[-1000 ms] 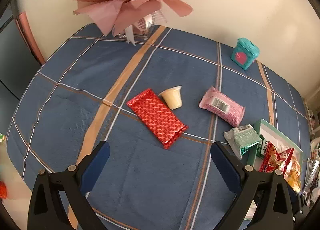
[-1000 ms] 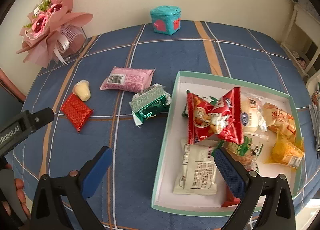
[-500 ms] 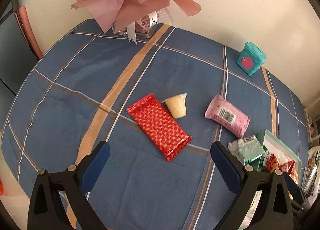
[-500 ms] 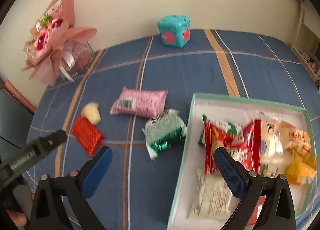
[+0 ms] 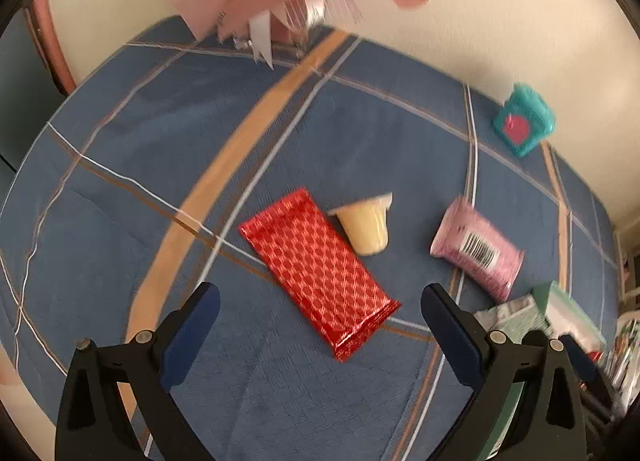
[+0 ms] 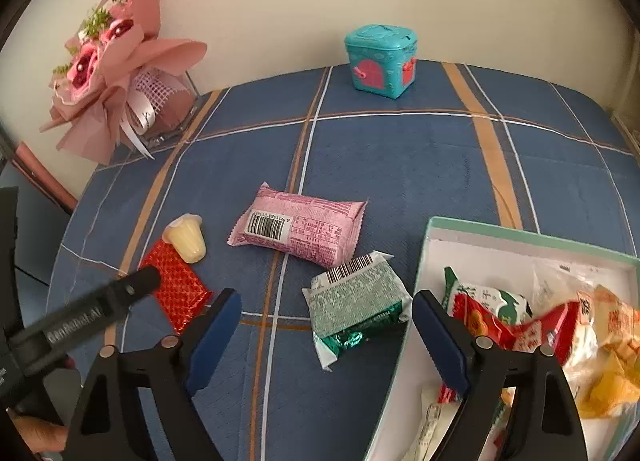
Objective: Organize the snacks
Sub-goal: 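Grasp the green foil pack with the right tool while the left tool grasps the red patterned pack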
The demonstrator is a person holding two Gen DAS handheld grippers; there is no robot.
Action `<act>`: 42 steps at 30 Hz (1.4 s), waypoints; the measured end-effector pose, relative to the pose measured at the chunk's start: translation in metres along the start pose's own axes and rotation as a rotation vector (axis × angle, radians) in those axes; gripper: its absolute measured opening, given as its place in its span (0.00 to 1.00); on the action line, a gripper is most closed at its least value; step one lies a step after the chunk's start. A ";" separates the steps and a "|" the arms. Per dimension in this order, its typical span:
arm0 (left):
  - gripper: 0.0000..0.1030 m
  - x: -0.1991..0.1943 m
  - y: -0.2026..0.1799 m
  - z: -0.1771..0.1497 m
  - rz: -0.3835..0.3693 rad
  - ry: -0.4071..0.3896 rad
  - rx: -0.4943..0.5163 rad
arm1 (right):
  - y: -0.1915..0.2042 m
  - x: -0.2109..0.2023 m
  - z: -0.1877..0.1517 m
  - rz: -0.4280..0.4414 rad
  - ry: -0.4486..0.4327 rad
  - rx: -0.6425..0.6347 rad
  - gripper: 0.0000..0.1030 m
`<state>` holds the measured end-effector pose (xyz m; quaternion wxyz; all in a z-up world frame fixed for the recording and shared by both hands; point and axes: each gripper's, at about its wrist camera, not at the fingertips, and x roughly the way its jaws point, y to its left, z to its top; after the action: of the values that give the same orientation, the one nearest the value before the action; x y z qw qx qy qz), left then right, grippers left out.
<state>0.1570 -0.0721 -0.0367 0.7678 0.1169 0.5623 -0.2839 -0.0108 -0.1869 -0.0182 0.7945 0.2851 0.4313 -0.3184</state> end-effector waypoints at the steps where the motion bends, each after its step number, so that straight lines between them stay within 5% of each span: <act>1: 0.98 0.003 -0.001 0.000 0.001 0.007 0.006 | 0.001 0.003 0.001 -0.002 0.006 -0.008 0.81; 17: 0.96 0.024 0.000 0.006 -0.012 0.033 0.012 | 0.002 0.024 0.016 -0.024 0.022 -0.094 0.72; 25: 0.96 0.036 0.002 0.010 -0.011 0.053 0.006 | 0.001 0.040 0.010 -0.031 0.102 -0.093 0.71; 27: 0.86 0.038 0.003 0.011 -0.011 0.060 0.008 | 0.001 0.043 0.009 0.005 0.136 -0.076 0.71; 42: 0.86 0.059 0.001 0.018 0.008 0.068 0.004 | 0.029 0.054 -0.005 -0.038 0.200 -0.185 0.65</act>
<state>0.1842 -0.0982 -0.0861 0.7491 0.1301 0.5871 -0.2779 0.0315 -0.1793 -0.0622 0.7644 0.2326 0.5412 -0.2622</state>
